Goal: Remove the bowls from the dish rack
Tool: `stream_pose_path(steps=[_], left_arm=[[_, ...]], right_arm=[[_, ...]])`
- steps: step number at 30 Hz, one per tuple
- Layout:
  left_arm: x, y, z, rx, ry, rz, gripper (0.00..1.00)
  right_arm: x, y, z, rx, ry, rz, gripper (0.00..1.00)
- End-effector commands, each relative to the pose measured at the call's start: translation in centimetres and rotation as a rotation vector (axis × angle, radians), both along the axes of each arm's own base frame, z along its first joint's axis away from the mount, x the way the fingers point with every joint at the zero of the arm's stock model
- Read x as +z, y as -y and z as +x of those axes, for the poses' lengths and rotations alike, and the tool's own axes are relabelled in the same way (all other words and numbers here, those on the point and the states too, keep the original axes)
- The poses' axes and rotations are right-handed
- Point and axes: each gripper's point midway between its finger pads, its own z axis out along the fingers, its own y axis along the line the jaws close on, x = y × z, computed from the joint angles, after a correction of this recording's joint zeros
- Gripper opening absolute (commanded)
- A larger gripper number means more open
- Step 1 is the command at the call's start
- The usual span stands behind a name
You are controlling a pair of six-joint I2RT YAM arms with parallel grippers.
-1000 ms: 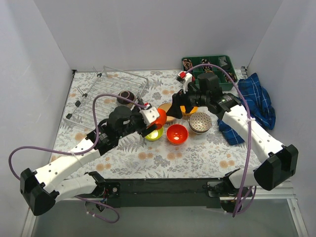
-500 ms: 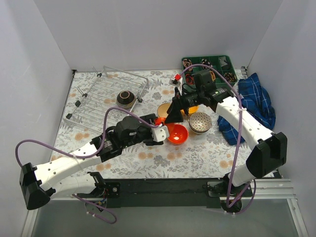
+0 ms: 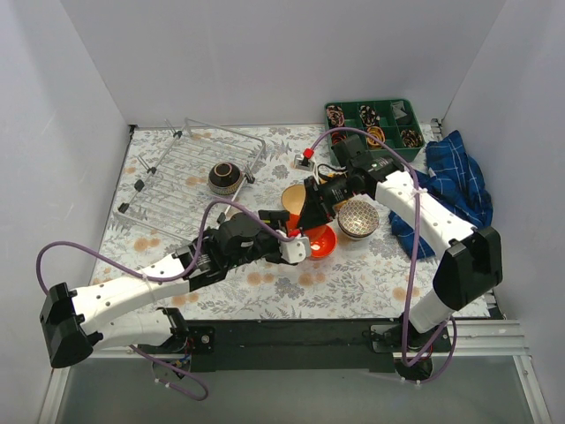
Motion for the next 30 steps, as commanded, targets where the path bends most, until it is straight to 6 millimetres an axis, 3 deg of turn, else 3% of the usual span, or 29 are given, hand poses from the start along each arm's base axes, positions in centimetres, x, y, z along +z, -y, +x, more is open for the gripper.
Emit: stream_pose_path(steps=[1,3,5,7,8,11,14,15,17,18,19,20,21,23,25,30], left_arm=[[1.2,-0.2,0.6,0.036,0.042,-0.052,0.28],[0.8,-0.4,0.8,0.06,0.024,-0.06,0.34],[0.1,-1.0,1.1,0.103,0.011,-0.065,0.47],[0.0,-1.5,1.4,0.158,-0.03,-0.118,0.61],[0.0,-1.9,1.9,0.19,-0.048,-0.143,0.77],[0.4,-3.7,3.3,0.295,-0.152,-0.253,0.98],[1.3,-6.1,5.1,0.397,-0.274,-0.387,0.98],[1.4,-6.8,5.6,0.43,-0.295,-0.418,0.98],[1.6,-8.6,6.8,0.529,-0.335,-0.5,0.98],[1.7,-9.2,7.2,0.565,-0.347,-0.52,0.98],[1.7,-9.9,7.6,0.605,-0.362,-0.544,0.98],[1.2,-11.1,8.3,0.676,-0.4,-0.571,0.98],[1.8,-11.9,8.9,0.723,-0.404,-0.606,0.98],[1.6,-14.0,9.8,0.828,-0.431,-0.636,0.98],[1.9,-14.9,10.7,0.913,-0.477,-0.694,0.98],[0.3,-16.8,11.5,1.075,-0.561,-0.729,0.98]], right_arm=[[0.9,0.2,0.0,0.005,0.052,-0.005,0.04],[0.8,0.4,0.2,-0.008,0.07,-0.02,0.01],[0.5,0.7,0.7,-0.038,0.103,-0.051,0.01],[-0.1,1.2,1.5,-0.086,0.141,-0.107,0.01],[-0.3,1.5,1.7,-0.109,0.158,-0.13,0.01],[-1.7,2.7,2.7,-0.198,0.215,-0.217,0.01],[-2.4,3.3,3.7,-0.289,0.299,-0.256,0.01],[-3.8,3.6,3.3,-0.298,0.298,-0.291,0.01],[-4.1,3.3,3.8,-0.353,0.376,-0.314,0.01],[-5.8,3.6,3.3,-0.366,0.377,-0.35,0.01],[-5.7,2.7,4.3,-0.424,0.449,-0.343,0.01],[-5.6,2.7,4.2,-0.45,0.489,-0.33,0.01],[-6.9,2.6,3.9,-0.463,0.507,-0.337,0.01],[-6.9,1.8,4.2,-0.509,0.577,-0.327,0.01],[-8.2,1.6,4.2,-0.531,0.609,-0.382,0.01],[-10.1,0.6,4.2,-0.573,0.674,-0.417,0.01]])
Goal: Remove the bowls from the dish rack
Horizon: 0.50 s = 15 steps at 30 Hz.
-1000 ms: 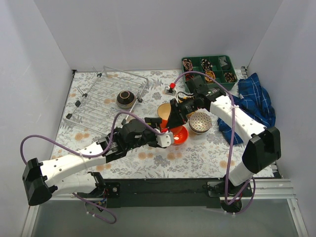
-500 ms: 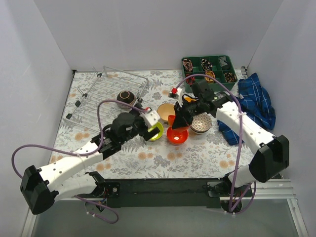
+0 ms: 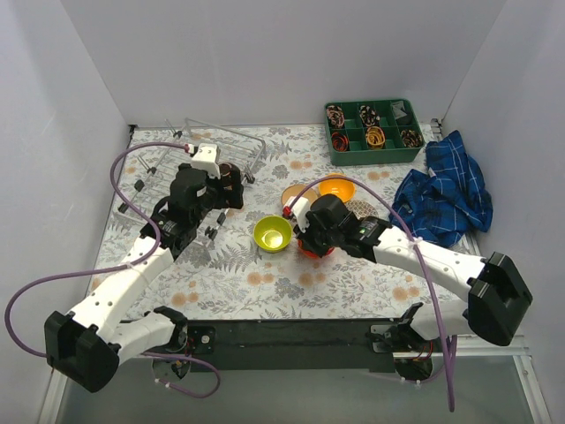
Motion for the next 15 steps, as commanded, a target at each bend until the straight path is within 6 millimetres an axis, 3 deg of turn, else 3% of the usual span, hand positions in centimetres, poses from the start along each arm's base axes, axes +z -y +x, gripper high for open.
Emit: stream_pose_path(steps=[1,9,15], left_arm=[[-0.5,-1.5,0.2,0.14,-0.094,-0.089,0.98],[-1.0,-1.9,0.4,0.165,-0.119,-0.068,0.98],[-1.1,-1.7,1.0,0.177,-0.133,-0.069,0.98]], right_arm=[[0.8,-1.2,3.4,-0.143,0.188,0.024,0.02],[-1.6,-1.0,3.6,-0.213,0.205,-0.028,0.13],[-1.2,-1.0,2.7,-0.22,0.186,0.019,0.51]])
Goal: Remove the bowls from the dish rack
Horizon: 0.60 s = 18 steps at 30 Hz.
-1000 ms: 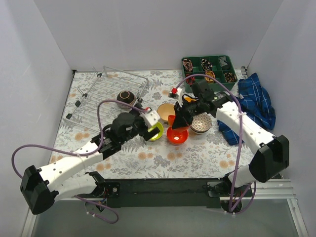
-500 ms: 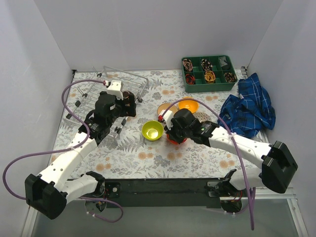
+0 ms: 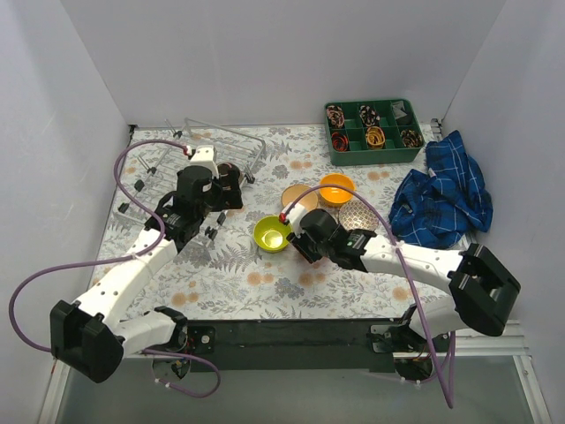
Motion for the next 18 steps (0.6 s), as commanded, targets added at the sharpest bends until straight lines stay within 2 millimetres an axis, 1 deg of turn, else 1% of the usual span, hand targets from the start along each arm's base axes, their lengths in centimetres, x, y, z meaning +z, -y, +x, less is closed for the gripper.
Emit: stream_pose_path(steps=[1,2,3,4,5,6,7,8,9,10,12,13,14,15,16,17,18], left_arm=[[1.7,-0.3,1.0,0.04,0.021,-0.011,0.98],[1.3,-0.3,1.2,0.049,0.01,-0.006,0.98],[1.7,-0.3,1.5,0.053,0.013,-0.006,0.98],[1.5,-0.5,1.7,0.065,0.004,-0.002,0.98],[1.4,-0.5,1.9,0.07,0.001,0.002,0.98],[1.4,-0.7,2.4,0.087,-0.004,0.013,0.98],[1.2,-1.0,2.7,0.102,-0.014,0.022,0.98],[1.3,-1.1,3.0,0.114,-0.017,0.025,0.98],[0.5,-1.4,3.5,0.132,-0.041,0.042,0.98],[0.9,-1.8,4.0,0.153,-0.045,0.044,0.98],[0.4,-2.3,4.8,0.18,-0.07,0.05,0.98],[-0.1,-2.8,5.6,0.214,-0.098,0.043,0.98],[-0.5,-3.1,6.0,0.229,-0.118,0.033,0.98],[-0.7,-3.2,6.4,0.235,-0.133,0.016,0.98],[-1.6,-3.6,7.1,0.255,-0.168,-0.032,0.98],[-2.1,-3.8,7.4,0.258,-0.184,-0.062,0.98],[-2.4,-4.9,8.0,0.283,-0.197,-0.1,0.98]], right_arm=[[2.9,-1.0,0.3,-0.021,0.052,0.105,0.56],[3.2,-1.1,0.2,-0.021,0.046,0.118,0.63],[4.3,-1.3,0.0,-0.015,0.049,0.145,0.66],[4.7,-1.2,-0.1,-0.015,0.051,0.15,0.72],[5.2,-1.2,-0.2,-0.027,0.043,0.177,0.76],[6.2,-1.1,-0.2,-0.035,0.057,0.2,0.78],[6.8,-1.0,-0.2,-0.044,0.062,0.218,0.83],[7.2,-0.8,-0.3,-0.059,0.057,0.226,0.85],[8.0,-0.4,-0.3,-0.079,0.073,0.241,0.87],[8.6,-0.2,-0.1,-0.09,0.082,0.249,0.89],[9.3,0.6,-0.1,-0.119,0.093,0.25,0.91],[9.6,0.8,0.0,-0.129,0.095,0.252,0.92],[9.7,0.9,-0.1,-0.134,0.097,0.254,0.92],[10.0,1.2,0.0,-0.145,0.102,0.258,0.92],[10.1,1.4,-0.1,-0.152,0.101,0.26,0.92],[10.0,1.6,-0.1,-0.157,0.103,0.26,0.92],[10.2,1.9,0.0,-0.165,0.105,0.263,0.92]])
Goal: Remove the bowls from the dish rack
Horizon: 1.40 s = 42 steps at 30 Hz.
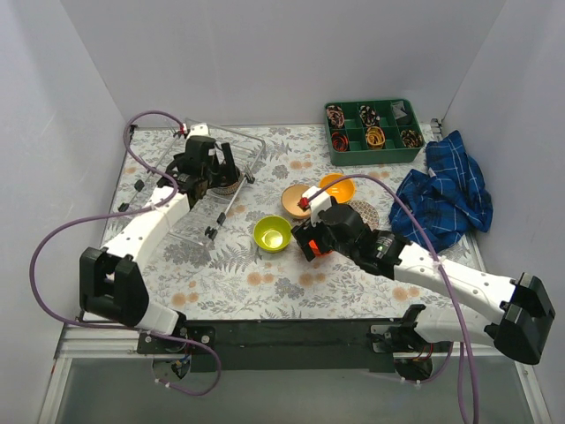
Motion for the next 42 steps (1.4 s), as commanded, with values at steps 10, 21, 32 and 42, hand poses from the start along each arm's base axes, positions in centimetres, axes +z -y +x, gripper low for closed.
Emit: stream_pose_path(steps=[10,21,32,42], left_arm=[[-3.8,-4.2,4.9,0.032,-0.08,-0.567,0.98],[-5.6,-4.7,7.8,-0.087,-0.12,-0.646,0.98],[-7.7,-4.3,9.5,-0.122,-0.148,-0.674,0.98],[-10.4,-3.2,8.6,-0.148,-0.242,-0.741,0.98]], right_arm=[[1.5,2.4,-0.3,-0.075,-0.001,0.045,0.93],[1.3,3.3,-0.1,-0.075,-0.004,0.02,0.93],[0.8,3.1,-0.2,-0.058,-0.03,0.013,0.93],[0.4,2.8,0.0,-0.045,-0.042,-0.002,0.92]])
